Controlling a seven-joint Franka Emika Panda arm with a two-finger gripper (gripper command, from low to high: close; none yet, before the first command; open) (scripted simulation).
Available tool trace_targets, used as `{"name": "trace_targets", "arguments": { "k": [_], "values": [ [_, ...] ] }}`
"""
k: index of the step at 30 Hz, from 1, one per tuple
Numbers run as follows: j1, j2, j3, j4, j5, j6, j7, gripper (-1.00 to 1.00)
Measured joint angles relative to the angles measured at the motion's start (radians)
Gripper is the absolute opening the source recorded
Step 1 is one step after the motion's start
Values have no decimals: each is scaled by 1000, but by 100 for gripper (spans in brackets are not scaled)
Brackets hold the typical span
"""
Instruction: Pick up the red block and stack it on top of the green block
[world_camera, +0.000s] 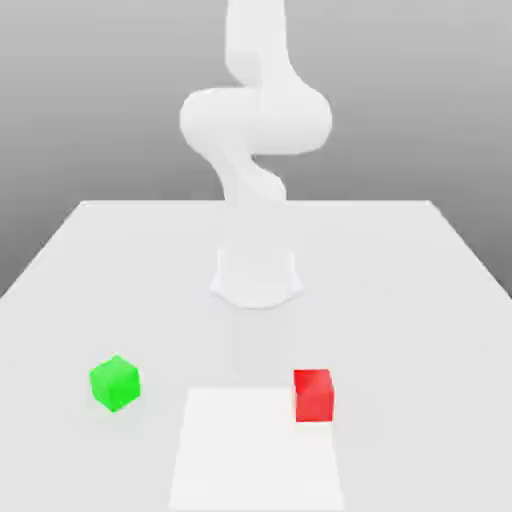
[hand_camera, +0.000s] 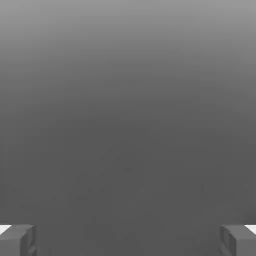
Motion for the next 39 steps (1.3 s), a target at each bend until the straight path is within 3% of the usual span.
{"name": "trace_targets", "arguments": {
  "k": [17, 24, 25, 32, 39],
  "values": [
    [62, 619, 134, -485, 27, 434, 127, 0],
    [118, 899, 60, -485, -99, 663, 229, 0],
    [132, 926, 43, -481, -108, 686, 236, -100],
    [134, 929, 41, -481, -112, 689, 240, -100],
    [118, 700, 89, -514, 2, 494, 157, -100]
  ]
}}
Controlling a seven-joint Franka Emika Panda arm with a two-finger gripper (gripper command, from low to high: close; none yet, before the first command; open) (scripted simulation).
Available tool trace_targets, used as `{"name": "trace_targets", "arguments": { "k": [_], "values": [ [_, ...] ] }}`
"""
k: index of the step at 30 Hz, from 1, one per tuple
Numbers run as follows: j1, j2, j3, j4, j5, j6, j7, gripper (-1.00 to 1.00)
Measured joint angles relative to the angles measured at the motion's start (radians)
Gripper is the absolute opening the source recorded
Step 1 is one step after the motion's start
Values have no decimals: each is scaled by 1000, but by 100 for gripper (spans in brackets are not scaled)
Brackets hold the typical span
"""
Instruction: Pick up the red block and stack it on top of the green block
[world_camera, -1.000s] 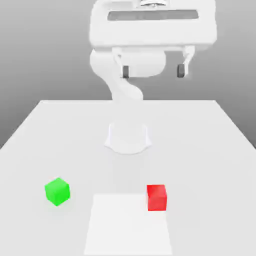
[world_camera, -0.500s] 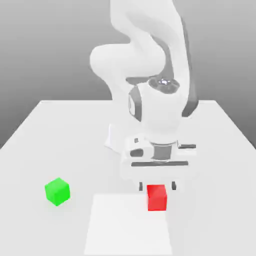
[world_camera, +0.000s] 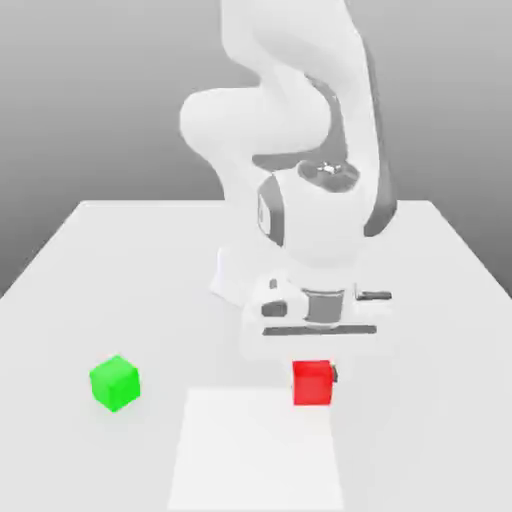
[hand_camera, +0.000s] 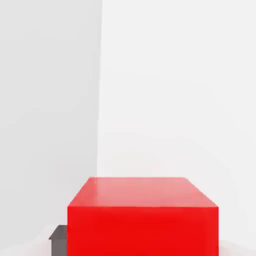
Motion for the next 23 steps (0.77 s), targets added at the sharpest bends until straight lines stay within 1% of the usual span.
{"name": "trace_targets", "arguments": {
  "k": [4, 12, 15, 19, 20, 23],
  "values": [
    [-128, -60, -89, 6, -18, -65, 17, -100],
    [-430, -133, -331, 33, -95, -162, 83, -100],
    [-461, -76, -372, 40, -73, -113, 70, -100],
    [-453, 63, -364, 46, 32, 16, -4, -100],
    [-458, 94, -351, 47, 61, 44, -24, 100],
    [-458, 94, -351, 47, 61, 44, -24, 100]
  ]
}}
